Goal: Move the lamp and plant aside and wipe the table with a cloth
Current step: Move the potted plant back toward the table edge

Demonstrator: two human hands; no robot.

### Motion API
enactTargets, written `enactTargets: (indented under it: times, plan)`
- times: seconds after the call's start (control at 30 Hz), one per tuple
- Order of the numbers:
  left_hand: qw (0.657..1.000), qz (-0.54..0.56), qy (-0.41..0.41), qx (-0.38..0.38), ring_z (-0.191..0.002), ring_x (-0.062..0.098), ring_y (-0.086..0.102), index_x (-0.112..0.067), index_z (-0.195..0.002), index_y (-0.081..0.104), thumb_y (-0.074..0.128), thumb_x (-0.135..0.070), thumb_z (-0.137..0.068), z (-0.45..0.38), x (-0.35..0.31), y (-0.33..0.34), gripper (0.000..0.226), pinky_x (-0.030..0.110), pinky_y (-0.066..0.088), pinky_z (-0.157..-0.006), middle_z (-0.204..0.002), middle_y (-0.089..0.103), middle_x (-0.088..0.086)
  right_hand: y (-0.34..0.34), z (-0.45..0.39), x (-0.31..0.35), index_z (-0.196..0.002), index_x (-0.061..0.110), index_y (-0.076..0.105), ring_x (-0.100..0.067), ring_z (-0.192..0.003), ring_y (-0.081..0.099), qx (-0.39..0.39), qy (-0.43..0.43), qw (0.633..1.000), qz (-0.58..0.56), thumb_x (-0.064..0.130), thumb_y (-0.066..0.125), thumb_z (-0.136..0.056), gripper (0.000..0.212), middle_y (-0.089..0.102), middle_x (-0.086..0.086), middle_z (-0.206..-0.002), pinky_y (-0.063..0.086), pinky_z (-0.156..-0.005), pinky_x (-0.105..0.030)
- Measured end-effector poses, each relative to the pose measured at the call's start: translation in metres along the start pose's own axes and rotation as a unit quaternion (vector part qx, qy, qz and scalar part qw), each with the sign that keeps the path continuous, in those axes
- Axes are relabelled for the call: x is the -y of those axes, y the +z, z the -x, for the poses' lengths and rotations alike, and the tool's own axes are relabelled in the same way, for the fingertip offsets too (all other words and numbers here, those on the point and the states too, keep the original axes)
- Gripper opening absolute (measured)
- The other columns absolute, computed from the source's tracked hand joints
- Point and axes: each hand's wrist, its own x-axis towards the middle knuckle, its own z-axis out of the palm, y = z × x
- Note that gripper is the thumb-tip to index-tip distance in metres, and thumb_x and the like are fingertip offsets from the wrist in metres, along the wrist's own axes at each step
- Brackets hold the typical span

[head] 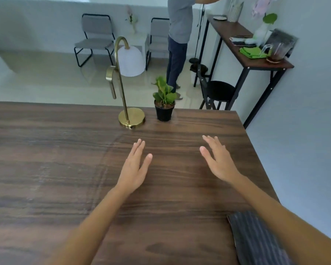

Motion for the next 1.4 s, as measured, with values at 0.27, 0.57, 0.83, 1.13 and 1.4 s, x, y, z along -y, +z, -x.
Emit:
enactTargets:
  times: [0.27,0.57,0.83,1.13,1.4]
  plan:
    - [0.994,0.101,-0.048,-0.012,-0.144,0.018,0.027,-0.011,-0.15,0.026,0.04,-0.039,-0.099,-0.139,-0.007,0.008,0.059,0.03,0.02,-0.117,-0.156,0.031,0.006,0.051,-0.148,0.059,-0.148,0.014,0.037,-0.024,-0.137,0.042,-0.038,0.059,0.988,-0.134,0.051,0.043,-0.098,0.062,0.043,-0.007,-0.151,0.032,-0.114,-0.039]
    - [0.971,0.235,-0.047,-0.004,-0.136,0.012,0.042,-0.014,-0.146,0.037,0.05,-0.034,-0.096,-0.225,0.011,0.036,0.055,0.035,0.033,-0.114,-0.146,0.048,0.002,0.101,-0.208,0.049,-0.149,0.019,0.037,-0.015,-0.132,0.05,-0.135,0.097,0.958,-0.234,0.049,0.054,-0.094,0.065,0.052,-0.005,-0.145,0.038,-0.112,-0.039]
    - [0.956,0.291,-0.004,-0.04,-0.116,-0.007,0.05,-0.023,-0.144,0.04,0.055,-0.024,-0.096,-0.229,-0.013,0.057,0.051,0.013,0.039,-0.099,-0.13,0.053,-0.015,0.088,-0.207,0.033,-0.144,0.024,0.047,-0.005,-0.118,0.06,-0.206,0.08,0.935,-0.279,0.05,0.059,-0.09,0.061,0.066,-0.002,-0.129,0.044,-0.107,-0.031]
    - [0.943,0.331,0.037,0.019,-0.113,-0.006,0.055,-0.023,-0.141,0.046,0.058,-0.022,-0.094,-0.237,-0.108,0.146,0.049,0.025,0.043,-0.105,-0.131,0.06,-0.008,-0.013,-0.173,-0.043,-0.138,0.031,0.053,0.01,-0.1,0.06,-0.275,0.09,0.932,-0.218,0.044,0.058,-0.094,0.047,0.07,0.009,-0.117,0.04,-0.09,-0.002]
    - [0.933,0.345,0.019,0.097,-0.117,-0.004,0.051,-0.021,-0.143,0.045,0.058,-0.024,-0.094,-0.236,-0.154,0.216,0.051,0.023,0.038,-0.108,-0.135,0.057,-0.008,-0.062,-0.153,-0.117,-0.127,0.051,0.051,0.002,-0.105,0.063,-0.287,0.101,0.929,-0.21,0.039,0.057,-0.096,0.034,0.066,0.029,-0.104,0.053,-0.096,-0.039]
